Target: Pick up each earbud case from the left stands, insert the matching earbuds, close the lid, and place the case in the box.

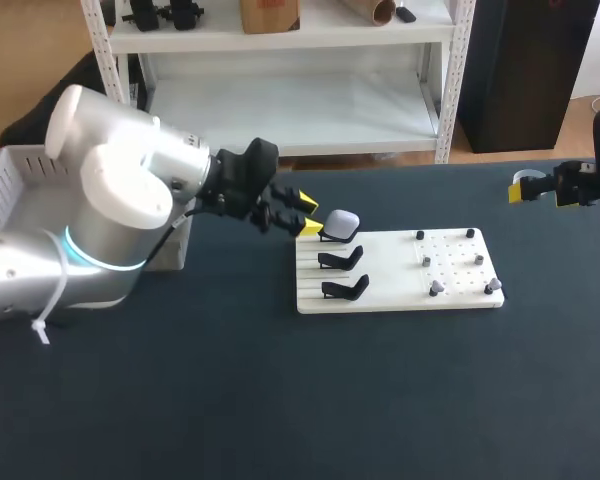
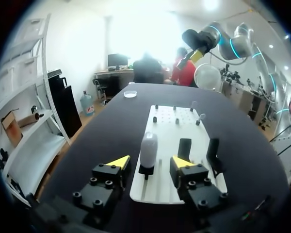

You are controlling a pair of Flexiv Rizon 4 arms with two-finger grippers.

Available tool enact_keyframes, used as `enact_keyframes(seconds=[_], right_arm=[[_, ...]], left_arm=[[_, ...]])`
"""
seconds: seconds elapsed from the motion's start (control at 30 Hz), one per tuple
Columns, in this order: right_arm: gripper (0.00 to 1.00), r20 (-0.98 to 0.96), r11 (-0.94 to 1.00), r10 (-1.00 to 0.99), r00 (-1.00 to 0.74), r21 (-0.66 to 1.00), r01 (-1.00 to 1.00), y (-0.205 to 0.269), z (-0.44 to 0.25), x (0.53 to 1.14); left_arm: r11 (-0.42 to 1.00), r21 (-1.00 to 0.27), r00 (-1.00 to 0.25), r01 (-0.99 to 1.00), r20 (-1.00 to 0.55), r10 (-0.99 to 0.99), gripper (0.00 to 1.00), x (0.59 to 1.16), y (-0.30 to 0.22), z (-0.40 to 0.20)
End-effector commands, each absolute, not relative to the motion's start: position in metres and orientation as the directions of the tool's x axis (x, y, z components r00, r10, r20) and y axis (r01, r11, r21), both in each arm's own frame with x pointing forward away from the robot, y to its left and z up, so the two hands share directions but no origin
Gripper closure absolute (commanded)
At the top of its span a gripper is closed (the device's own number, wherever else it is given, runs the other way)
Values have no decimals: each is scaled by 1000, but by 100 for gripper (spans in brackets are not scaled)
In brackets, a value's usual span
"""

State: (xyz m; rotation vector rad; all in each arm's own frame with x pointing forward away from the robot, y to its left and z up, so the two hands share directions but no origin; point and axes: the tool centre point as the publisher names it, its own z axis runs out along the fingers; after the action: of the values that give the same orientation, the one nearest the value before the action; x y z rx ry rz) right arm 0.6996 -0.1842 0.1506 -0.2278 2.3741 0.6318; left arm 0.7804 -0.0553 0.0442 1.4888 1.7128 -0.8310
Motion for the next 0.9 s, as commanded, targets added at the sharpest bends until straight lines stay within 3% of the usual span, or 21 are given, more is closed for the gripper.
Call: enact_keyframes(seconds=[0.03,0.23,0.4,0.9], right_arm=[[0,-643,866,1,-766,383,-320,-185,150,700],[0,-643,866,1,-766,383,-320,-185,150,700],[0,-643,866,1,-766,383,-320,-185,150,700],[0,-643,866,1,-766,383,-320,-185,150,700]], left_arm=[[129,-25,-90,991,-845,528,49,786,-62,36],[121,-30,-89,992,-850,519,50,788,-69,34],[115,-33,-88,993,-854,513,45,789,-73,32],[92,-57,-96,994,-862,498,41,795,-85,20]])
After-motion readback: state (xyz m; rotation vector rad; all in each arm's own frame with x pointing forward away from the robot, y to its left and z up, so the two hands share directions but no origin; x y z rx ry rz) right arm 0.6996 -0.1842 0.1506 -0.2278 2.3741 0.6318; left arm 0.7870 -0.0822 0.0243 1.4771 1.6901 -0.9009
